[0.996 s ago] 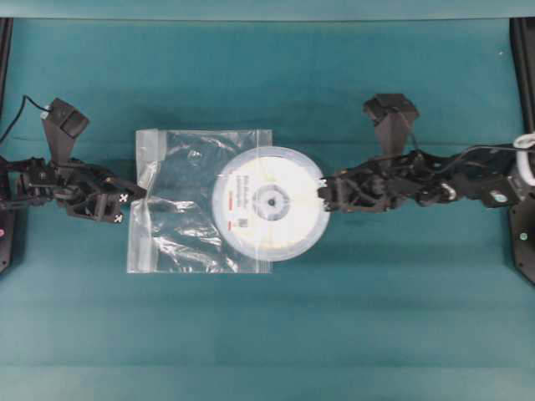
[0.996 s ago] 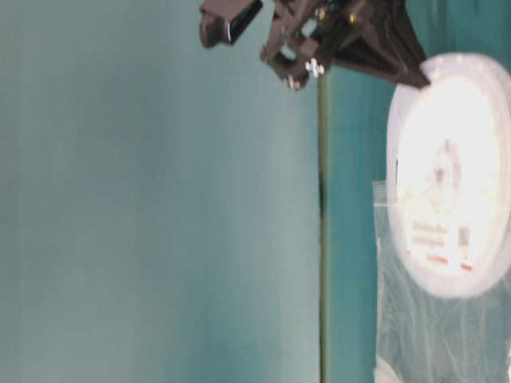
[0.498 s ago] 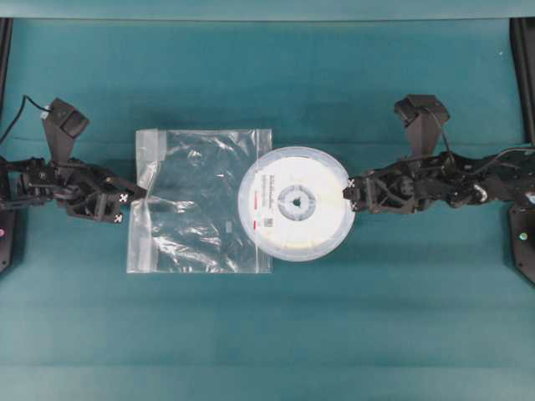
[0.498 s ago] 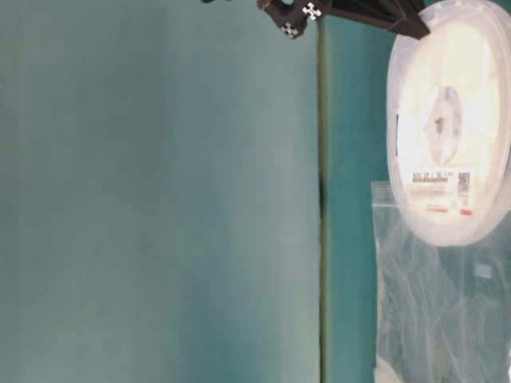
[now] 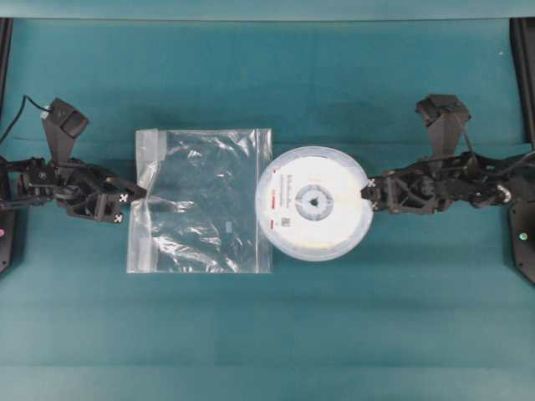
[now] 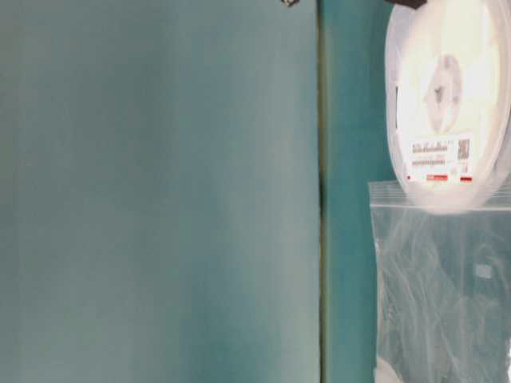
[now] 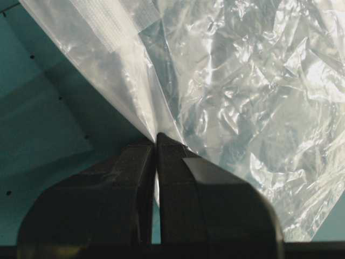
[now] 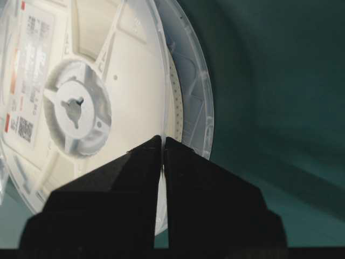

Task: Take out the reel from the clear zip bag.
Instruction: 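Pull the reel rightward out of the bag while left gripper holds bag, then release the reel on the table and open both grippers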

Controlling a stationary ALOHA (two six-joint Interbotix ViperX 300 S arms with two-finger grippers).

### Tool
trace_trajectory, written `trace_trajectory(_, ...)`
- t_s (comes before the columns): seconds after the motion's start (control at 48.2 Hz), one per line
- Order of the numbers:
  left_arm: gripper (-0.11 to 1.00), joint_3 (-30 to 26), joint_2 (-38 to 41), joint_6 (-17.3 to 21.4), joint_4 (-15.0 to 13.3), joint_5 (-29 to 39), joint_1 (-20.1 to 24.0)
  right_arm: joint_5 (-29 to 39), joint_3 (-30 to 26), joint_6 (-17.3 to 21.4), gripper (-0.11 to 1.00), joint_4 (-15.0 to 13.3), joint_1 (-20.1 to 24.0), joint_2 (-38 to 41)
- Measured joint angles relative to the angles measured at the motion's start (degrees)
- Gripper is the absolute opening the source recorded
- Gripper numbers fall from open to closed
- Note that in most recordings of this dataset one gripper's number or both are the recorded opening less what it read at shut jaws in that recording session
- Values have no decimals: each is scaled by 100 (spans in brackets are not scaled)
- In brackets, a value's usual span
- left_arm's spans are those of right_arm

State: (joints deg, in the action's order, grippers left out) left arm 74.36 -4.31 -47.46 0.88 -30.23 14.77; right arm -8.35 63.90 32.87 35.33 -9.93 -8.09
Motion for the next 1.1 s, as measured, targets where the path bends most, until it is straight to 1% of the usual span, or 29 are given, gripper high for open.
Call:
trace_trajectory(0.415, 1, -9, -9, 9, -9, 0, 0, 185, 413, 0, 3, -9, -211, -527)
trace_trajectory(0.622, 1, -9, -9, 0, 0, 0, 9, 246, 589, 0, 3, 0, -237, -747)
trace_trajectory(1.1, 1, -18, -18, 9, -9, 0, 0, 264, 624, 0, 3, -9, -246, -809)
